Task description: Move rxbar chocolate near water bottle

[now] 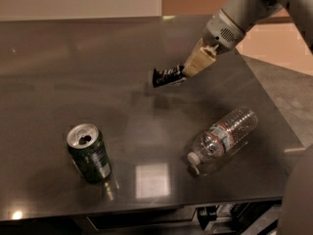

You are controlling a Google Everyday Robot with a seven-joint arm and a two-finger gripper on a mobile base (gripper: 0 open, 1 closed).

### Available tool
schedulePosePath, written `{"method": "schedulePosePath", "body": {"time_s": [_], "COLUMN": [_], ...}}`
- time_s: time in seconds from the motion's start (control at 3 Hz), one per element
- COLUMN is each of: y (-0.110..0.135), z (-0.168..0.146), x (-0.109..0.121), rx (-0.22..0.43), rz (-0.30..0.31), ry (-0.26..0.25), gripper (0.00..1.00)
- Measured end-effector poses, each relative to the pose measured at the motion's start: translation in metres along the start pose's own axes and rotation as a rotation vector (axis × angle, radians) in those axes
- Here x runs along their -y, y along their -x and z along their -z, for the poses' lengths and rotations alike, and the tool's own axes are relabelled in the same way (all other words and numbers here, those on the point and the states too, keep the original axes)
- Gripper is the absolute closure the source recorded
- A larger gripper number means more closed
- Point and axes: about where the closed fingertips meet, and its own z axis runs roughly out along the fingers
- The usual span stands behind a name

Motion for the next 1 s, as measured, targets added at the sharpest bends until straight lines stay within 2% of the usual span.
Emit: {"method": "schedulePosePath", "body": {"time_s": [0.33,1.0], "y": [-0.025,-0.065], "z": [0.019,0.035], "x": [-0.021,-0.039], "rx": [0.002,-0.035], "rz": [0.009,0.046], "ry": [0.018,0.032], "gripper": [1.00,1.00]}}
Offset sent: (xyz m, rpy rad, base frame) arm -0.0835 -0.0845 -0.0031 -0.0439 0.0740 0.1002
